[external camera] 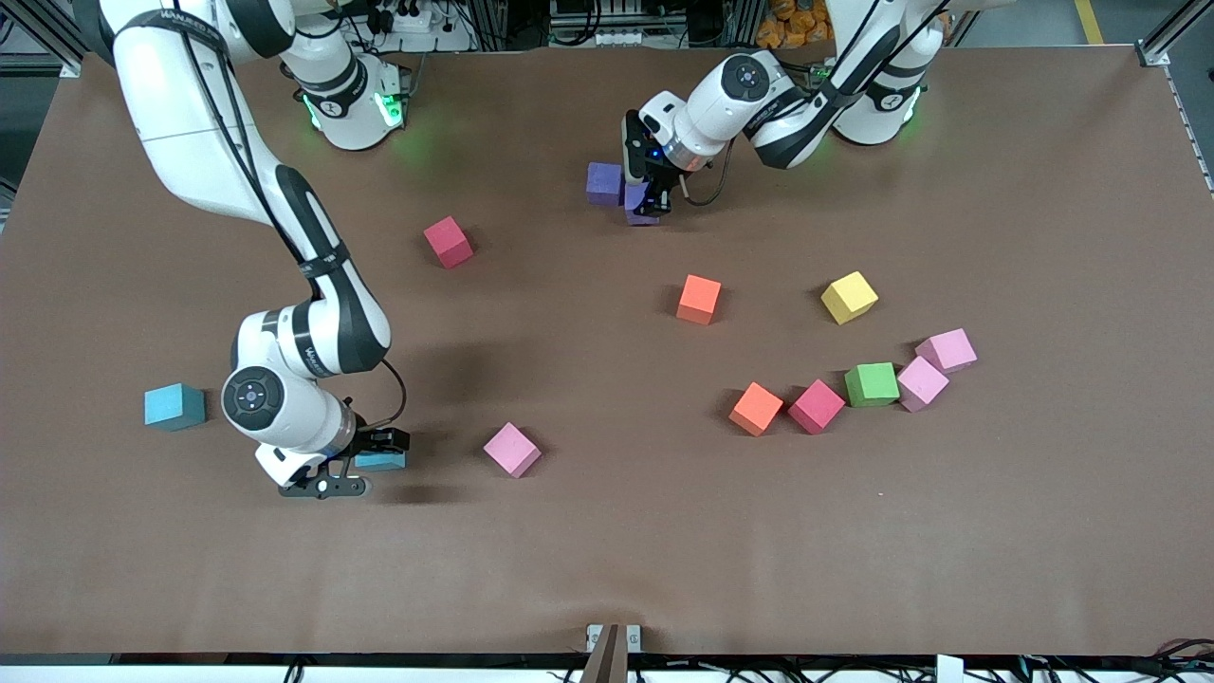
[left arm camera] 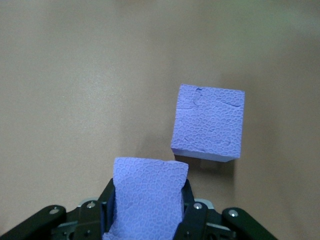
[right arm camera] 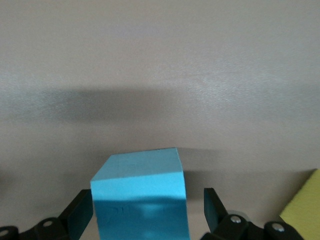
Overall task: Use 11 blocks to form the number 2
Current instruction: 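Grasp the cyan block with the right gripper while the left gripper lowers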
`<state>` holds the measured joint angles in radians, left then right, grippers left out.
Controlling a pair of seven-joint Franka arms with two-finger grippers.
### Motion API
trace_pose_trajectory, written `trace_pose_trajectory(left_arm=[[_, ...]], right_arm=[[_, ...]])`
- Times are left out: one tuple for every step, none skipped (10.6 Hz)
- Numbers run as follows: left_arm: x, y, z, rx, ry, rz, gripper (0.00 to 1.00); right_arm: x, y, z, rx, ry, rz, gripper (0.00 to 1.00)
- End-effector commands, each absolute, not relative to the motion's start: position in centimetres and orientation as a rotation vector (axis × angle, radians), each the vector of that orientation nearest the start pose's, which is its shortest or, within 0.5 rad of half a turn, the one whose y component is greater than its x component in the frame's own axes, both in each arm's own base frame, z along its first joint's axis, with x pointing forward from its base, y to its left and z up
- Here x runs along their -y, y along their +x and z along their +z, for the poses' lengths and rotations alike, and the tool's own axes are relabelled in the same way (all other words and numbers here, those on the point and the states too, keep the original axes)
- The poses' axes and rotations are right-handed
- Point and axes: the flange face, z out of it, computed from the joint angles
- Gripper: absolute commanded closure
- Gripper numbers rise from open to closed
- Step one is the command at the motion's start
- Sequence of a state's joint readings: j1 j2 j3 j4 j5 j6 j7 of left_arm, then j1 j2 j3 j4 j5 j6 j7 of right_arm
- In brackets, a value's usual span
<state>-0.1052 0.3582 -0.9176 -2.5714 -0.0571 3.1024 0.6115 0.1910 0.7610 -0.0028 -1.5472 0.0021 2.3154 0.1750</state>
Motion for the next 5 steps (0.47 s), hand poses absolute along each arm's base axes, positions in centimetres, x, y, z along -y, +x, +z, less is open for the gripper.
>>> trace_pose_trajectory(left_arm=[[40.58,22.63,21.32,-2.393,-2.501,-0.457,0.76],[40.41,22.26,21.12,-2.396,-2.505,-0.466,0.76],[40.30,22.12,20.96,-2.395,-2.511,-0.466,0.76],[40.30,22.08,20.88,-2.395,-2.513,-0.462,0.76],[40.29,21.98,20.85,-2.398,-2.512,-0.460,0.76]], right_arm=[[-13.73,69.84,19.17,0.021,-3.125,-0.012,0.14],[-13.83,69.82,19.17,0.030,-3.126,-0.013,0.26],[-13.73,69.84,19.17,0.028,-3.126,-0.013,0.38],[-13.83,69.84,19.28,0.028,-3.126,-0.015,0.43],[-13.84,69.87,19.48,0.028,-3.126,-0.017,0.45]])
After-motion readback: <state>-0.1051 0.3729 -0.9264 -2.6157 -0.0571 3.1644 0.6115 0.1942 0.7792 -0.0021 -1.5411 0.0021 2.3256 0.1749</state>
